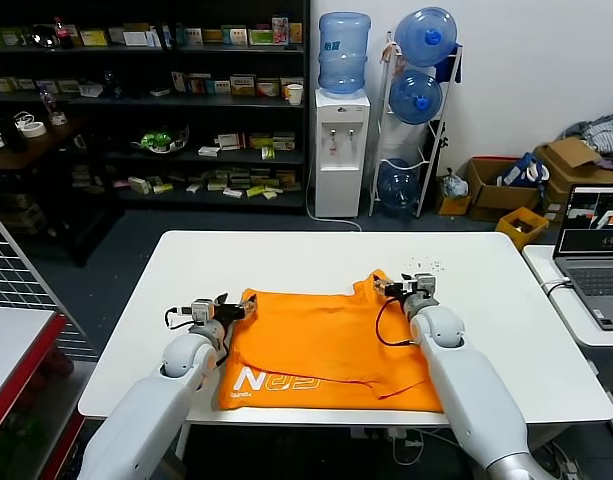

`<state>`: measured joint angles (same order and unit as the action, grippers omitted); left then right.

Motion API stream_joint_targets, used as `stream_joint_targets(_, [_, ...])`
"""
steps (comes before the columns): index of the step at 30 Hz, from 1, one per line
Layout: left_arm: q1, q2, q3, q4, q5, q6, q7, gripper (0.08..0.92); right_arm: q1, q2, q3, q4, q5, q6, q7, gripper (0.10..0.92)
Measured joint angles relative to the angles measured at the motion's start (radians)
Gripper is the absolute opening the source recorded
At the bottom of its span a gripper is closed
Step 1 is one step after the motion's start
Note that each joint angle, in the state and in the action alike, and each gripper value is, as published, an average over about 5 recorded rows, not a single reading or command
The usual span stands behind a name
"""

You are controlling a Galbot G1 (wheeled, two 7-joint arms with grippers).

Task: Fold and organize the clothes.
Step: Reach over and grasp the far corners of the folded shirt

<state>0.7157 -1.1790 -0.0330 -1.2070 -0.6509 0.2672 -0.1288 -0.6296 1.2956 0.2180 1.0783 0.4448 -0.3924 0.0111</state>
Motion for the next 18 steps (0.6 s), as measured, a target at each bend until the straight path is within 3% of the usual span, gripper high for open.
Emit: stream_joint_targets(18, [-0.033, -0.023, 0.032, 0.047, 0.027, 0.001, 0.010, 0.228, -0.006, 0.007, -0.009, -0.015, 0.001, 0.002, -0.006, 0.263])
